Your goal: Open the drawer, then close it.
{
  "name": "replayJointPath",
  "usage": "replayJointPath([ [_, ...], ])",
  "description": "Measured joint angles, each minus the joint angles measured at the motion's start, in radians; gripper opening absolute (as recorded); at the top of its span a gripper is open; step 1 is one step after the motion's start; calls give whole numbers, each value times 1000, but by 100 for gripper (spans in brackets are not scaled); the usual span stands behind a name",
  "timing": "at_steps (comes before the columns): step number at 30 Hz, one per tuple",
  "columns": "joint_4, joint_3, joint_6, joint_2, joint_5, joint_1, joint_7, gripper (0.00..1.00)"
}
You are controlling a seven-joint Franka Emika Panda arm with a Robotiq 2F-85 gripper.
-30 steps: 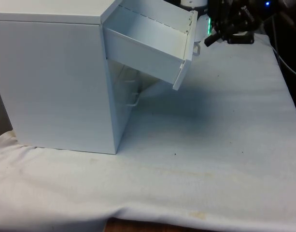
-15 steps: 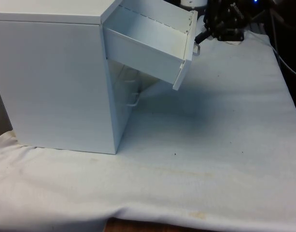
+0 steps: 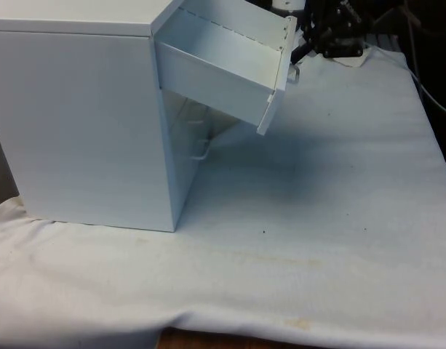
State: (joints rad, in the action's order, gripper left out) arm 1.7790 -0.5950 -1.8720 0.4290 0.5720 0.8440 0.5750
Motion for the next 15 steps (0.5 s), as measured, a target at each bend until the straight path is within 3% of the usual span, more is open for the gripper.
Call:
replayJointPath([
  [15, 4, -23, -3, -35, 6, -2, -36, 0],
])
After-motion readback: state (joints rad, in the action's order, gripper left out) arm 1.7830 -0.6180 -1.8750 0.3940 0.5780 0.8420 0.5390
